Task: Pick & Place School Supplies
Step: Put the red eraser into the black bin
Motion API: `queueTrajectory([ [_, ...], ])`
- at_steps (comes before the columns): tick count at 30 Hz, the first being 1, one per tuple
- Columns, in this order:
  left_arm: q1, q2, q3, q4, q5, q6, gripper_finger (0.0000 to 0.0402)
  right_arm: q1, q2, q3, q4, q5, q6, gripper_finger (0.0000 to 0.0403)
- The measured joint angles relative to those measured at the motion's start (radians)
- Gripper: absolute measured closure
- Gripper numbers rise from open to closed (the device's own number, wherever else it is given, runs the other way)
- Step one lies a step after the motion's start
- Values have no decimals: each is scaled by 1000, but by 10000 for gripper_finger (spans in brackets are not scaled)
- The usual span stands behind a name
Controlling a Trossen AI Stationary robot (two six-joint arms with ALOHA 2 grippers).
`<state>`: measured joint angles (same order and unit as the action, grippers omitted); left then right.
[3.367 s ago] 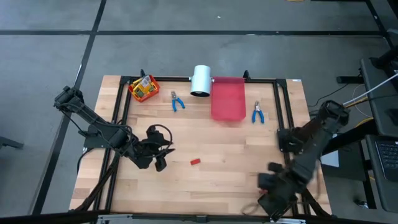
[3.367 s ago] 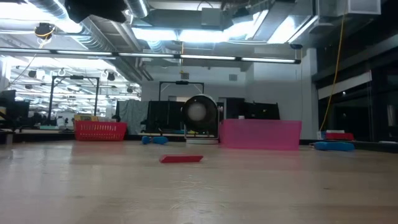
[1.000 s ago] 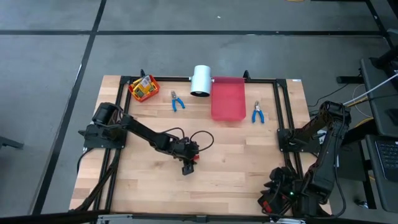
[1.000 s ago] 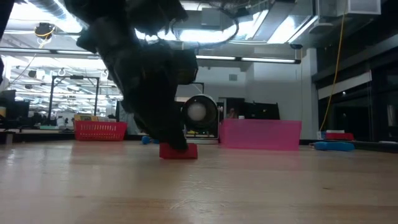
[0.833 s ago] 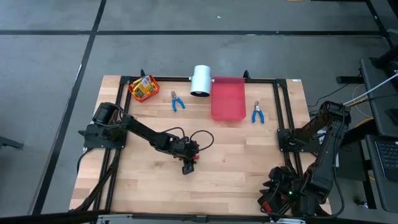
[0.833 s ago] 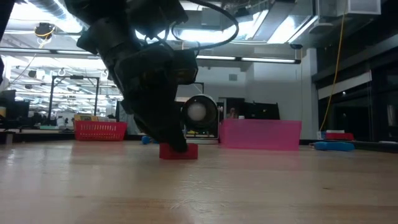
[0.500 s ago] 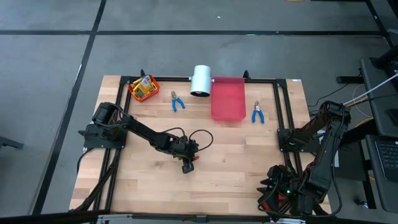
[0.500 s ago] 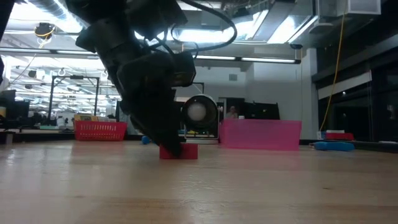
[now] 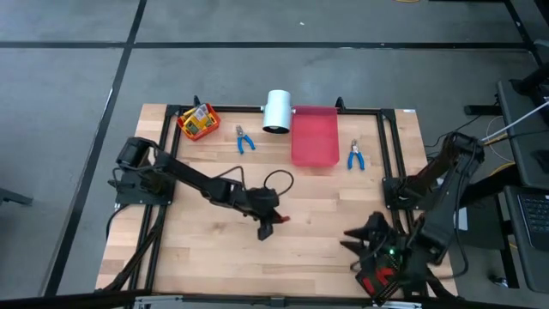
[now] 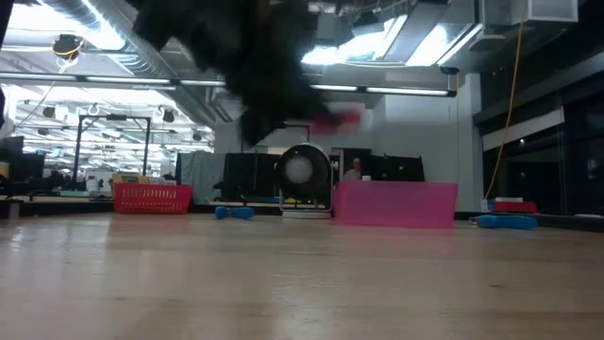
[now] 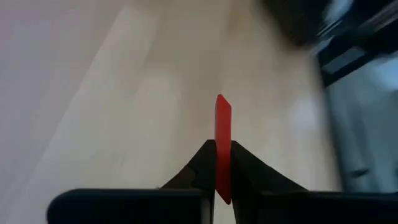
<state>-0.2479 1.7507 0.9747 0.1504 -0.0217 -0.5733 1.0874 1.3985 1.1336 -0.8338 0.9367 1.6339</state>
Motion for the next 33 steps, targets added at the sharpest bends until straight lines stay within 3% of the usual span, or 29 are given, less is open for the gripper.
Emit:
queueTrajectory([
  [4, 5, -37, 67, 125, 112, 28, 385, -73, -87, 0, 73, 65, -183, 221],
  [8, 10, -37, 167, 137, 225, 64, 385, -179, -156, 0, 187, 86, -428, 221],
  [17, 15, -37, 315, 163, 286, 166, 386, -435, -178, 0, 440, -89, -838, 221],
  [25, 20, -37, 317, 81, 162, 190, 386, -479, -158, 0, 523, -348, -877, 221],
  [33, 35, -36, 317, 73, 110, 208, 386, -449, -140, 0, 518, -386, -826, 221],
])
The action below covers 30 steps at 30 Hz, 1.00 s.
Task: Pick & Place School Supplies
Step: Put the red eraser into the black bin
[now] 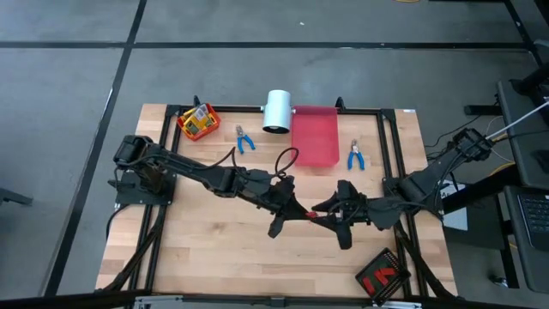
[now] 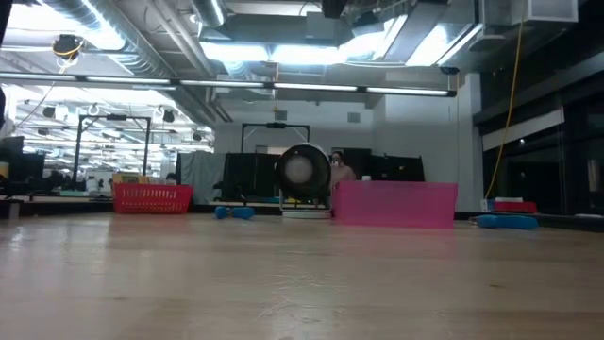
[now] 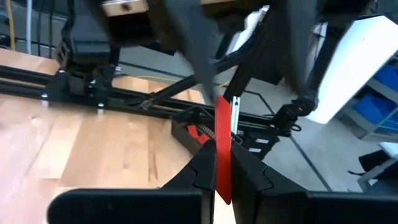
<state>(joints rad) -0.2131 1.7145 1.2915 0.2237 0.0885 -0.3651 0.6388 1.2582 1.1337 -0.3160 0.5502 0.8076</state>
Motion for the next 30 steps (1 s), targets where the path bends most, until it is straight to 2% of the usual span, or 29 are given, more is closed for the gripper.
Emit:
queueTrajectory([
  [19, 0, 0, 0, -3, 6, -13, 386, 3, 32, 0, -99, -1, 52, 225],
  [24, 0, 0, 0, -3, 1, -10, 386, 3, 32, 0, -104, -1, 49, 263],
  [30, 4, 0, 0, -4, -3, -6, 386, 2, 32, 0, -105, -1, 36, 347],
])
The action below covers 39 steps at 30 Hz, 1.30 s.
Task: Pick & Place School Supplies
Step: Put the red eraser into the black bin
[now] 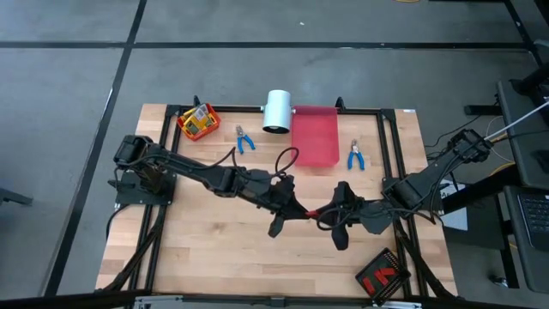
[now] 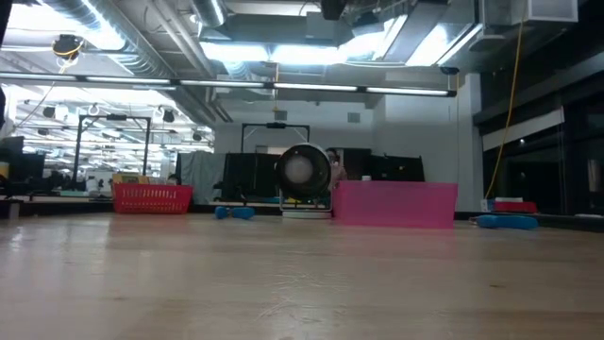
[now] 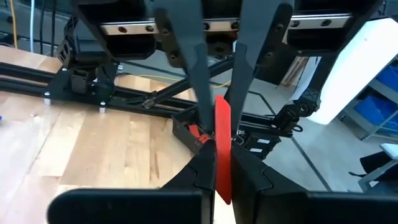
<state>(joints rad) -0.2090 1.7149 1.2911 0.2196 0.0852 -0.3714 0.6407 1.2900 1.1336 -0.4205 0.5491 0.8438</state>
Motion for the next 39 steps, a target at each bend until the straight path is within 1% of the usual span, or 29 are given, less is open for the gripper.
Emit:
queueTrajectory([
  [2, 2, 0, 0, -2, 4, 0, 386, 0, 0, 0, -1, -1, -13, 376],
  [4, 4, 0, 0, -3, 4, 0, 386, 0, 0, 0, -2, -7, -18, 388],
  [12, 7, 0, 0, -2, 6, 1, 386, 0, 0, 0, 0, -3, -28, 388],
  [14, 7, 0, 0, -3, -5, 9, 378, 0, 0, 0, -1, -3, -34, 388],
  [16, 6, 0, 0, -14, -30, 16, 356, 0, 0, 0, -4, -3, -34, 388],
  [22, 35, -26, 0, -63, -59, 22, 251, 7, -2, 0, -23, 3, -9, 388],
  [24, 48, -47, -1, -74, -72, 51, 221, 14, -1, 0, -46, -15, 10, 388],
  [26, 59, -77, 0, -83, -86, 95, 200, 26, 0, 0, -69, -30, 28, 388],
  [29, 67, -127, 0, -97, -102, 155, 188, 50, 0, 0, -159, -85, 97, 388],
  [30, 66, -153, 0, -118, -130, 170, 188, 65, 2, 0, -212, -118, 135, 388],
  [32, 62, -217, 0, -194, -217, 207, 192, 115, 13, 0, -309, -191, 224, 388],
  [34, 62, -274, 2, -305, -318, 225, 199, 190, 21, -1, -394, -276, 323, 388],
  [35, 62, -296, 2, -365, -348, 221, 203, 231, 28, -1, -418, -315, 369, 388],
  [37, 61, -328, 0, -451, -360, 196, 209, 308, 47, -1, -461, -378, 465, 388],
  [39, 58, -350, 0, -484, -360, 173, 214, 379, 70, -1, -483, -411, 559, 388],
])
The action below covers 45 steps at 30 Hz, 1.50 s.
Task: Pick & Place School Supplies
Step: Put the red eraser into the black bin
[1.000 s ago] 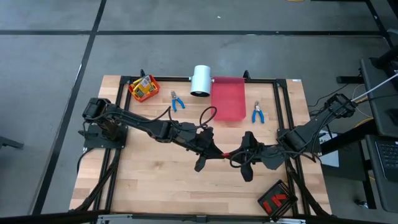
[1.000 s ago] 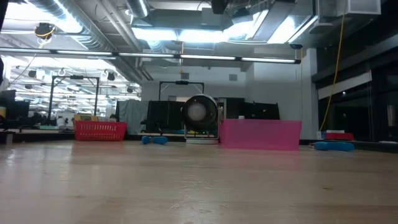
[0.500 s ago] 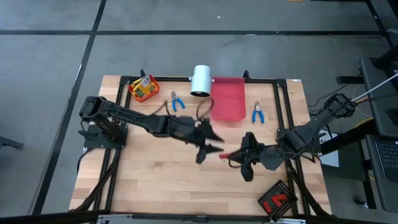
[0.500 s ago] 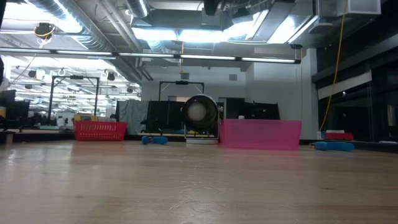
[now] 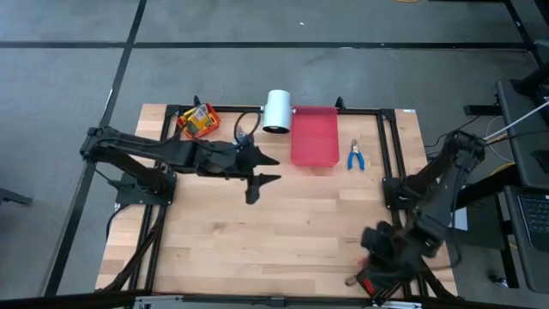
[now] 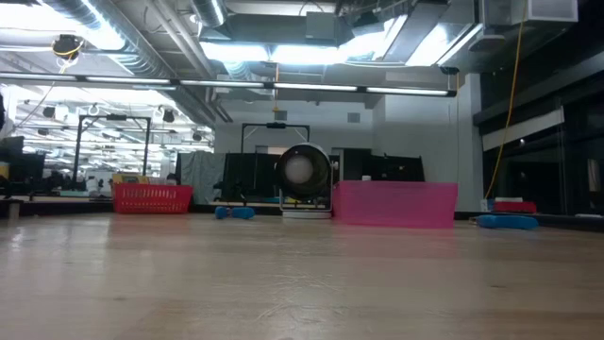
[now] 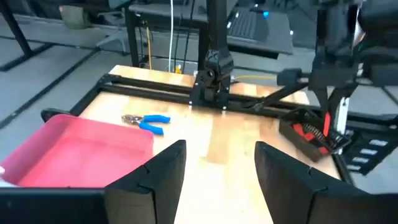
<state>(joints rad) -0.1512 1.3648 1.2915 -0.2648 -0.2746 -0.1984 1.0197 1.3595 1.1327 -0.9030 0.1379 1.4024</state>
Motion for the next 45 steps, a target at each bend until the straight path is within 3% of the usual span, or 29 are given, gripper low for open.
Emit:
queueTrajectory([
  [6, -46, 10, 0, -17, -11, -28, 219, 171, 79, 0, 39, -82, 230, 388],
  [11, -75, 33, 0, -65, -143, -73, 214, 271, 133, 0, 55, -48, 401, 386],
  [13, -79, 36, 0, -105, -187, -99, 209, 297, 148, 0, 49, -34, 457, 362],
  [20, -79, 38, 0, -230, -260, -218, 195, 326, 192, 1, 6, -21, 575, 216],
  [24, -79, 38, 0, -369, -358, -378, 194, 326, 193, 1, -21, 64, 644, 179],
  [29, -86, 38, 0, -485, -369, -478, 196, 325, 195, 1, -30, 152, 680, 182],
  [34, -105, 38, 0, -487, -385, -478, 196, 321, 198, 0, -26, 59, 676, 191],
  [45, -102, 38, 0, -488, -388, -480, 196, 324, 196, 0, -44, 82, 707, 191],
])
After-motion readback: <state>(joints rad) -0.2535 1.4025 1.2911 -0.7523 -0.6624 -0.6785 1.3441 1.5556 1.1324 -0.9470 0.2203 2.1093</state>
